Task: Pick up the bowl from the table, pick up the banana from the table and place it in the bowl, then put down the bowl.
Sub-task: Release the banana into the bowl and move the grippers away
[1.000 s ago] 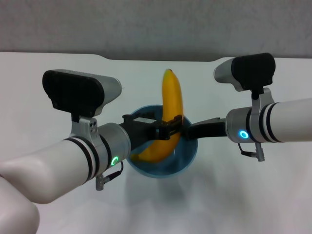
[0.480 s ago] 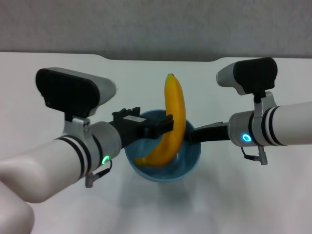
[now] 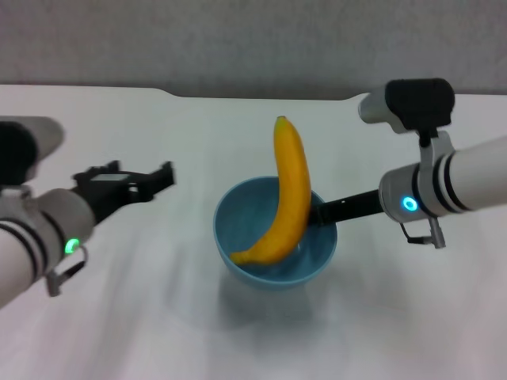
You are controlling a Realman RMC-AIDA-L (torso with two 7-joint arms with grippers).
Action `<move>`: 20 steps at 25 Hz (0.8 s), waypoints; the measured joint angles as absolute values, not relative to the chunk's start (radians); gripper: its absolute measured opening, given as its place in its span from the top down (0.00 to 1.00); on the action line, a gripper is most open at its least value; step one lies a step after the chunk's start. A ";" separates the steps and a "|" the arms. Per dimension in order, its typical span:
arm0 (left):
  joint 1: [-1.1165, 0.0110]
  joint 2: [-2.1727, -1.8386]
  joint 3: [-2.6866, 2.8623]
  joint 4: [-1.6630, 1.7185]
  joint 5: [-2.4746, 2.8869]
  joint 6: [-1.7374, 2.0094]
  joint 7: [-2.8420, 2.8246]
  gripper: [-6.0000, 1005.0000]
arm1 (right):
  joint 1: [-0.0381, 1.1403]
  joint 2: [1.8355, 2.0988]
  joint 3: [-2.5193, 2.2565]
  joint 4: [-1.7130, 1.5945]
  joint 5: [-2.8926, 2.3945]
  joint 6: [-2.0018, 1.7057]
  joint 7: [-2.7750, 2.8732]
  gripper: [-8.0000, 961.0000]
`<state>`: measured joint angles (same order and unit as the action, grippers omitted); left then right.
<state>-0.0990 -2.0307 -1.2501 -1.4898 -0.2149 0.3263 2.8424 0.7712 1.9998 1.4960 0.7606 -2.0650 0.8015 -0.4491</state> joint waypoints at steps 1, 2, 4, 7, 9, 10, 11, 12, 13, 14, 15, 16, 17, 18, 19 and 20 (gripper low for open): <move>-0.089 -2.030 -1.262 -1.489 -0.208 0.318 2.842 0.12 | 0.802 1.999 1.515 0.721 -2.066 0.817 -0.458 0.93; -0.083 -2.030 -1.267 -1.488 -0.201 0.312 2.842 0.12 | 0.841 1.998 1.536 0.673 -2.072 0.832 -0.474 0.93; -0.065 -2.031 -1.279 -1.486 -0.174 0.296 2.842 0.12 | 0.895 1.998 1.558 0.611 -2.097 0.839 -0.486 0.93; -0.055 -2.033 -1.285 -1.471 -0.153 0.277 2.842 0.12 | 0.964 1.998 1.574 0.542 -2.135 0.848 -0.485 0.93; -0.055 -2.033 -1.292 -1.456 -0.151 0.272 2.842 0.12 | 1.007 1.998 1.578 0.501 -2.145 0.859 -0.484 0.93; -0.055 -2.033 -1.295 -1.449 -0.151 0.272 2.842 0.12 | 1.032 1.998 1.579 0.481 -2.149 0.865 -0.484 0.93; -0.054 -2.033 -1.297 -1.445 -0.151 0.270 2.842 0.12 | 1.049 1.998 1.579 0.468 -2.151 0.872 -0.484 0.93; -0.054 -2.033 -1.299 -1.439 -0.150 0.268 2.842 0.12 | 1.066 1.998 1.579 0.457 -2.153 0.880 -0.484 0.93; -0.054 -2.033 -1.300 -1.435 -0.150 0.266 2.842 0.12 | 1.080 1.999 1.579 0.449 -2.153 0.886 -0.484 0.93; -0.054 -2.033 -1.301 -1.432 -0.150 0.263 2.842 0.12 | 1.089 2.000 1.578 0.445 -2.153 0.890 -0.484 0.93; -0.055 -2.033 -1.301 -1.429 -0.150 0.261 2.842 0.12 | 1.094 2.003 1.576 0.442 -2.153 0.893 -0.484 0.93; -0.056 -2.032 -1.301 -1.426 -0.150 0.261 2.842 0.12 | 1.093 2.005 1.574 0.442 -2.153 0.893 -0.484 0.93; -0.058 -2.032 -1.299 -1.424 -0.151 0.260 2.842 0.12 | 1.090 2.008 1.569 0.441 -2.153 0.892 -0.486 0.93; -0.058 -2.032 -1.298 -1.423 -0.151 0.259 2.842 0.12 | 1.080 2.013 1.557 0.440 -2.149 0.886 -0.487 0.92; -0.058 -2.033 -1.296 -1.422 -0.152 0.256 2.842 0.12 | 1.080 2.013 1.557 0.440 -2.149 0.886 -0.487 0.92; -0.057 -2.033 -1.296 -1.422 -0.152 0.252 2.842 0.12 | 1.075 2.015 1.551 0.439 -2.145 0.883 -0.488 0.92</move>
